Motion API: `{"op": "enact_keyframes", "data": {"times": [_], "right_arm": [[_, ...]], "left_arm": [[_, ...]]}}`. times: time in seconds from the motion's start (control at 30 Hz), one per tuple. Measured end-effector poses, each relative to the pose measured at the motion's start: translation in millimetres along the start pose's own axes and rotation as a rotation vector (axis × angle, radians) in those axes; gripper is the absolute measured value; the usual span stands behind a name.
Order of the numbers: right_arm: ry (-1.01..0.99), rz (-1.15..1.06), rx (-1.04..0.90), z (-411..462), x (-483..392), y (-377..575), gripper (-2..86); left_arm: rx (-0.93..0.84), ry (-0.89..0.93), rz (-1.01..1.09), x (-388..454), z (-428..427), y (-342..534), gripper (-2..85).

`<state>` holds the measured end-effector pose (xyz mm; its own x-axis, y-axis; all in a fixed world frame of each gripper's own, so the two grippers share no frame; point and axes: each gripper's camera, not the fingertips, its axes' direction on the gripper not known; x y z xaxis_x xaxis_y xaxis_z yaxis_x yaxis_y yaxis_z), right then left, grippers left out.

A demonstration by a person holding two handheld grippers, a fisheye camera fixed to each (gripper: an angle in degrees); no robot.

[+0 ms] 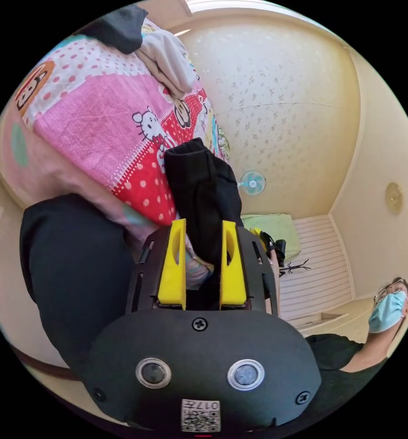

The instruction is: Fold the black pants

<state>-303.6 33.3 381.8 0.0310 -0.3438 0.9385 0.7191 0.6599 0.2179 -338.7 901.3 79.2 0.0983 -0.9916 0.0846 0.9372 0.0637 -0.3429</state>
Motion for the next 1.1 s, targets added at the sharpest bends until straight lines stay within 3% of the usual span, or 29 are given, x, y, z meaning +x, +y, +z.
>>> {"op": "enact_keyframes", "data": {"times": [0.13,0.3,0.47,0.63,0.73,0.83,1.1], "right_arm": [[-0.049,-0.071,-0.056,19,-10,-16,18.5],[0.036,-0.001,-0.189,70,7,-38,17.5],[-0.156,0.076,-0.333,105,37,-19,12.4],[-0.222,0.083,-0.202,38,38,9,5.5],[-0.391,-0.079,-0.135,-4,17,22,3.8],[-0.418,-0.215,-0.106,-37,-17,28,3.2],[-0.429,-0.547,0.192,-218,-117,47,1.3]], "left_arm": [[0.001,-0.047,-0.049,6,6,-10,13.2],[0.07,0.007,-0.07,24,14,-13,11.9],[0.138,0.102,-0.126,35,19,-6,8.6],[0.135,0.177,-0.088,69,-2,8,4.5],[0.134,0.233,-0.057,104,-13,16,4.3],[0.112,0.341,0.008,155,-21,19,4.1],[0.249,0.302,0.473,336,-118,43,2.7]]}}
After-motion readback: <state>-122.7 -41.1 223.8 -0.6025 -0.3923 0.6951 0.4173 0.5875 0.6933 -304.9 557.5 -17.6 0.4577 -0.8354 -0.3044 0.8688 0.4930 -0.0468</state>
